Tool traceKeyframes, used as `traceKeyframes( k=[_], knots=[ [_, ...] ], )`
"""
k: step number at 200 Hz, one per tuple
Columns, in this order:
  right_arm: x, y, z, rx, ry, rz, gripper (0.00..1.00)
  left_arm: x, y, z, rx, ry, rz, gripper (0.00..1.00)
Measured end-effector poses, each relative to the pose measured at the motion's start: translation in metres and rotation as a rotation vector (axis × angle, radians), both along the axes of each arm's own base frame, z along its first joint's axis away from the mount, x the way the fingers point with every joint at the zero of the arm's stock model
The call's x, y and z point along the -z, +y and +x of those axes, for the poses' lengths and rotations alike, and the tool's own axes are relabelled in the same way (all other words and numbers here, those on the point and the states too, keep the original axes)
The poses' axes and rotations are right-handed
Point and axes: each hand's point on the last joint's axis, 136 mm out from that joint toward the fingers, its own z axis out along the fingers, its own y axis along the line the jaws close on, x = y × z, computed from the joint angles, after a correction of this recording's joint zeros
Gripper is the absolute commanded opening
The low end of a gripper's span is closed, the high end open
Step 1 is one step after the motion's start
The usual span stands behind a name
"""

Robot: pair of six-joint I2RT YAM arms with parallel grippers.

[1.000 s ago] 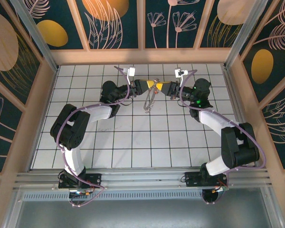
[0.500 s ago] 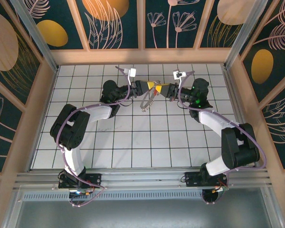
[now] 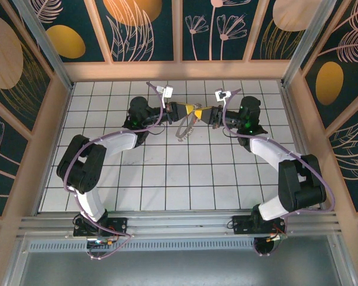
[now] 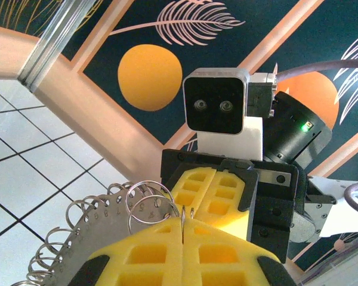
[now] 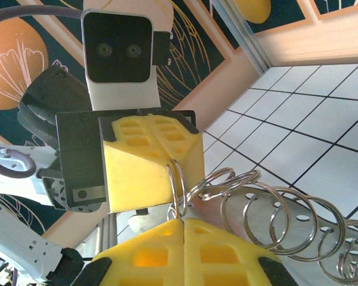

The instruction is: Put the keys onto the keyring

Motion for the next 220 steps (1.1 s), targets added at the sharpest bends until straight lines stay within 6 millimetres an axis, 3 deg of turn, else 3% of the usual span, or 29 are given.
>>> traceKeyframes(
  k=[54, 105, 138, 166, 220],
  knots=[
    [0.007, 0.013, 0.003, -0.025, 0.023, -0.001, 0.00, 0.002, 0.005, 0.006, -0.027, 0.000, 0.003, 0.00],
    [0.009, 0.014, 0.004, -0.023, 0.030, 0.000, 0.00, 0.004, 0.006, 0.006, -0.037, 0.004, -0.002, 0.00],
    [0.010, 0.013, 0.004, -0.011, 0.049, 0.007, 0.27, 0.002, 0.005, 0.005, -0.035, -0.005, -0.008, 0.00],
    [0.012, 0.002, 0.000, 0.017, 0.070, 0.009, 0.30, -0.001, 0.003, 0.002, -0.027, -0.015, -0.016, 0.00],
    [-0.017, -0.018, -0.003, 0.085, 0.003, 0.039, 0.31, -0.001, 0.003, 0.002, -0.026, -0.019, -0.014, 0.00]
  ],
)
